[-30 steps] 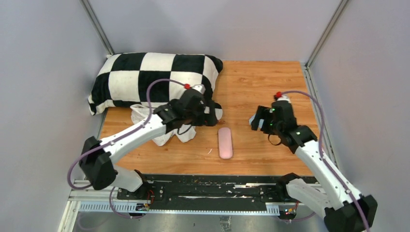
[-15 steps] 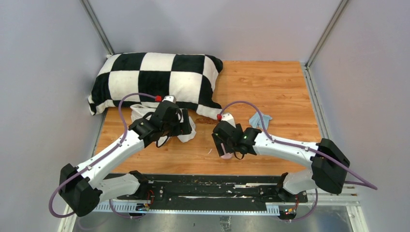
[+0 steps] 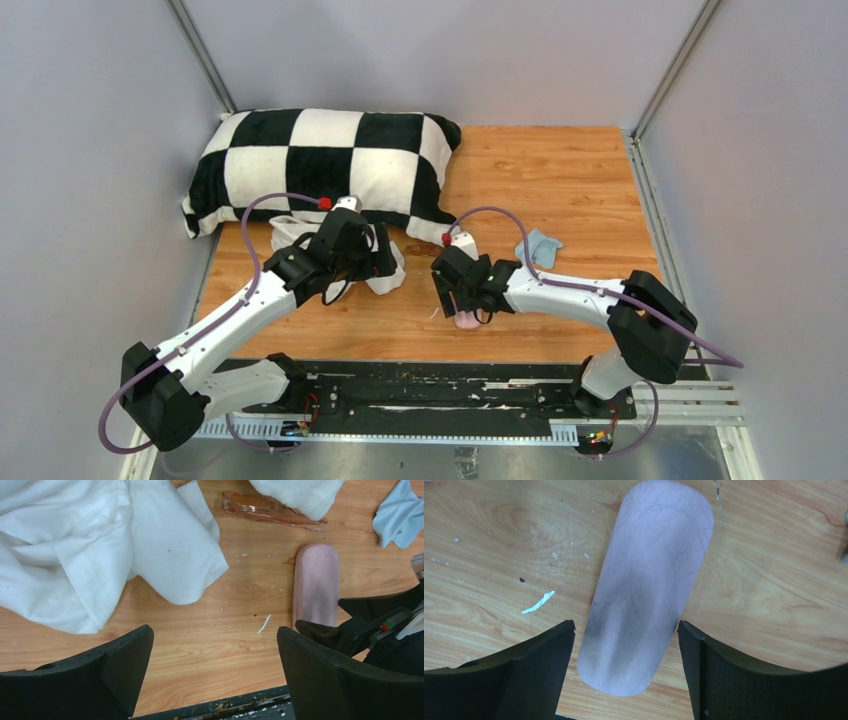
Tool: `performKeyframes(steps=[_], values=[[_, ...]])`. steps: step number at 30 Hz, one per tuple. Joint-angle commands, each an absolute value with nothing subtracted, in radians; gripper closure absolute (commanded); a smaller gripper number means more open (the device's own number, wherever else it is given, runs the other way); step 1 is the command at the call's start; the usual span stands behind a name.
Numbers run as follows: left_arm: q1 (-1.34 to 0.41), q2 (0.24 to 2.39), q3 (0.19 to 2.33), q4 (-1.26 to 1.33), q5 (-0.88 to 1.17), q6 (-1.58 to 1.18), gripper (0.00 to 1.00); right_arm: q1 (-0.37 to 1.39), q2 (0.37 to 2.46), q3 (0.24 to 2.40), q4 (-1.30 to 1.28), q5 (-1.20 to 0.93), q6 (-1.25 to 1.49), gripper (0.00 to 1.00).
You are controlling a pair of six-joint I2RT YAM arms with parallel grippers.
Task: Organize the sunglasses
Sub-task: Pick up the sunglasses case from the center of the board.
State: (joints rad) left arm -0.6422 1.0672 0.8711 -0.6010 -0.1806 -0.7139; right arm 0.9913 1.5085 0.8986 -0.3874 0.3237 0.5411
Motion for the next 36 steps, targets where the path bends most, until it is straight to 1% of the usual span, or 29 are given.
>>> performKeyframes(steps=[1, 5, 8, 10, 12, 14, 15, 16, 17, 18, 21, 22, 24, 28, 30, 36], values=[[-0.633, 1.077, 0.892, -0.61, -0.213, -0.693, 0.0, 0.954, 1.505, 0.869, -0.348, 0.31, 0.577, 0.19], [-0.631, 1.063, 0.897, -0.61, -0.256, -0.682, 0.0, 0.929, 1.502, 0.835, -0.324, 0.286, 0.588, 0.2], [-0.626, 1.062, 0.899, -0.602, -0.25, -0.681, 0.0, 0.927, 1.508, 0.835, -0.323, 0.286, 0.588, 0.18], [-0.625, 1.07, 0.9, -0.597, -0.241, -0.684, 0.0, 0.927, 1.509, 0.836, -0.325, 0.286, 0.591, 0.2], [-0.625, 1.079, 0.902, -0.595, -0.234, -0.691, 0.0, 0.927, 1.507, 0.832, -0.327, 0.29, 0.595, 0.25], [-0.624, 1.084, 0.9, -0.593, -0.236, -0.699, 0.0, 0.924, 1.497, 0.827, -0.327, 0.291, 0.595, 0.38], [-0.625, 1.084, 0.899, -0.593, -0.242, -0.706, 0.0, 0.922, 1.492, 0.824, -0.327, 0.289, 0.594, 0.41], [-0.626, 1.084, 0.898, -0.59, -0.247, -0.708, 0.0, 0.917, 1.485, 0.821, -0.327, 0.276, 0.594, 0.41], [-0.625, 1.082, 0.894, -0.585, -0.25, -0.706, 0.0, 0.906, 1.477, 0.815, -0.326, 0.262, 0.597, 0.39], [-0.625, 1.077, 0.891, -0.577, -0.259, -0.698, 0.0, 0.894, 1.468, 0.807, -0.325, 0.242, 0.603, 0.35], [-0.624, 1.02, 0.837, -0.555, -0.396, -0.758, 0.0, 0.858, 1.455, 0.776, -0.308, 0.206, 0.604, 0.22], [-0.625, 0.987, 0.804, -0.528, -0.418, -0.774, 0.0, 0.858, 1.456, 0.774, -0.305, 0.208, 0.598, 0.19], [-0.625, 0.926, 0.751, -0.478, -0.434, -0.811, 0.0, 0.856, 1.467, 0.775, -0.308, 0.202, 0.59, 0.17], [-0.625, 0.91, 0.732, -0.513, -0.441, -0.854, 0.0, 0.859, 1.488, 0.786, -0.319, 0.2, 0.59, 0.19], [-0.625, 0.929, 0.735, -0.524, -0.422, -0.86, 0.0, 0.859, 1.489, 0.788, -0.318, 0.206, 0.588, 0.24], [-0.626, 1.003, 0.776, -0.571, -0.382, -0.864, 0.0, 0.859, 1.448, 0.806, -0.34, 0.193, 0.58, 0.57]])
